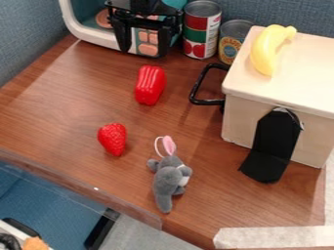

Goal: Move the toy banana to the left middle of the table

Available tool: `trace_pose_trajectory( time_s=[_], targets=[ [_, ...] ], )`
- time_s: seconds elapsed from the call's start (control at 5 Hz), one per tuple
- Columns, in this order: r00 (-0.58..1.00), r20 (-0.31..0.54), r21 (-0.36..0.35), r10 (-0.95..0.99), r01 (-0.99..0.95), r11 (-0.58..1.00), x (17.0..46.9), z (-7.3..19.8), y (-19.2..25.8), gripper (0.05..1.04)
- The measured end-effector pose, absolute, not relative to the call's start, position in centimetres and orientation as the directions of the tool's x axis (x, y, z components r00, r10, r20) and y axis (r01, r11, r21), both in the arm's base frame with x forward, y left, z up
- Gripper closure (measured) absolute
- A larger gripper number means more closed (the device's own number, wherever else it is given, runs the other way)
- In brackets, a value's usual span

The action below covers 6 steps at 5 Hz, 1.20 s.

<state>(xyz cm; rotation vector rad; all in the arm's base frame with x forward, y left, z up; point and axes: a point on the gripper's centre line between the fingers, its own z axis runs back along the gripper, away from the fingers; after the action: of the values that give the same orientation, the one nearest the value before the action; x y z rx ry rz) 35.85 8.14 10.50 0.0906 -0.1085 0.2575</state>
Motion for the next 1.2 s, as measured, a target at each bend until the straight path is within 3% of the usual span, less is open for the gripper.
trace_pose_trajectory(
  time_s=[0.2, 0.6, 0.8, 1.2],
  targets=[
    [0.962, 0.092, 0.070, 0.255, -0.262, 0.962, 35.9, 9.5, 8.0, 0.085],
    [0.963, 0.192, -0.059, 0.192, -0.184, 0.981, 36.2, 15.1, 2.4, 0.085],
    [0.970, 0.221, -0.109, 0.105, -0.082, 0.991, 36.5, 16.6, -1.4, 0.085],
    [0.984, 0.173, -0.075, -0.042, 0.056, 0.996, 37.8, 14.7, -7.7, 0.085]
  ],
)
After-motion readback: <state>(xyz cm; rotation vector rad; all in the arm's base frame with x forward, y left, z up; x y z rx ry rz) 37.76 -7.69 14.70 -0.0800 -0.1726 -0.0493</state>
